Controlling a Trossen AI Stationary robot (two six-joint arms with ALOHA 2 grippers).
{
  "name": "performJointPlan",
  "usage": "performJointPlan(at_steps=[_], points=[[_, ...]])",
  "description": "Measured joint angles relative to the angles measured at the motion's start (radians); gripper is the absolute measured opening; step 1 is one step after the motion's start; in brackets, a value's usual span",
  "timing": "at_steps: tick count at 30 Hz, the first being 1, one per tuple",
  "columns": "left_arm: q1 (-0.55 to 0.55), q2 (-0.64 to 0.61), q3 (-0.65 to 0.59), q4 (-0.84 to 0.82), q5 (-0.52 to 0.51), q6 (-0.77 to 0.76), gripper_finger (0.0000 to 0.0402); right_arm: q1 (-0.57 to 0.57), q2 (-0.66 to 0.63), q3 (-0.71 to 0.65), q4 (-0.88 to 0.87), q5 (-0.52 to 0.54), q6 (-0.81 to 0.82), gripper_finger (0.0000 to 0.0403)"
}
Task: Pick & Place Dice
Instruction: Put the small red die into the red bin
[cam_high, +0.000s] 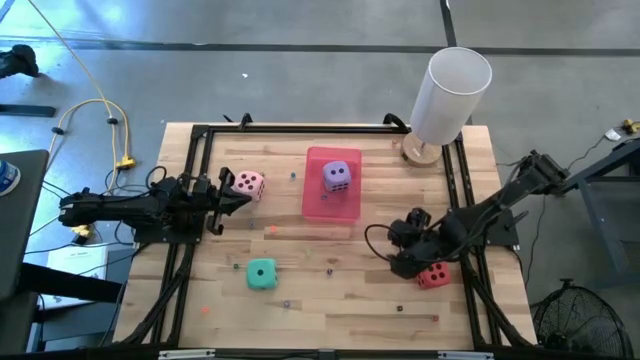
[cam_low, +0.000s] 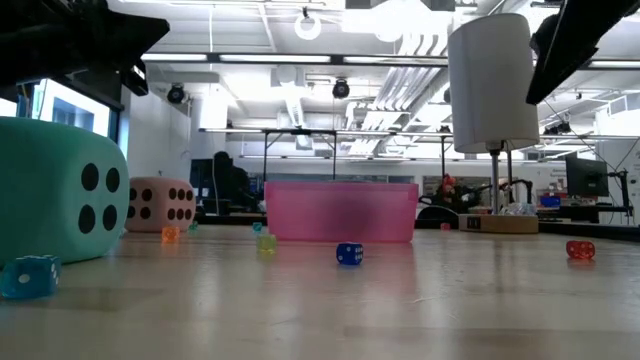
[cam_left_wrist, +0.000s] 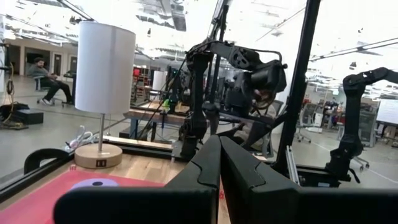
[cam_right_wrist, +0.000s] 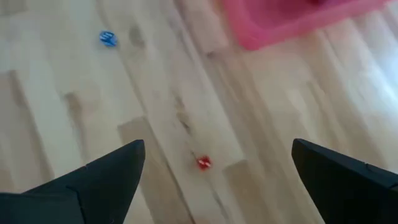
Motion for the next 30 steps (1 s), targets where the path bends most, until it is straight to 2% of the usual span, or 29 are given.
performJointPlan(at_steps=[3,7,16,23,30], points=[[0.000,0.000,0.000,0.000,0.000,0.000,0.0000,-0.003,0.000,-0.014,0.061,-0.028,-0.048,0.0398],[0.000,0.000,0.000,0.000,0.000,0.000,0.0000,-0.003,0.000,-0.018,0.056,-0.068,-0.066,0.0398],[0.000,0.000,0.000,0.000,-0.020,0.000,0.0000,0.014,0.000,-0.018,0.049,-0.157,0.071,0.0398],[0.000,0.000,0.000,0.006,-0.051,0.002,0.0000,0.019,0.031,-0.018,0.012,-0.176,0.240,0.0398],[0.000,0.001,0.000,0.037,-0.054,0.203,0.0000,0.009,0.152,-0.018,0.022,-0.226,0.375,0.0398]])
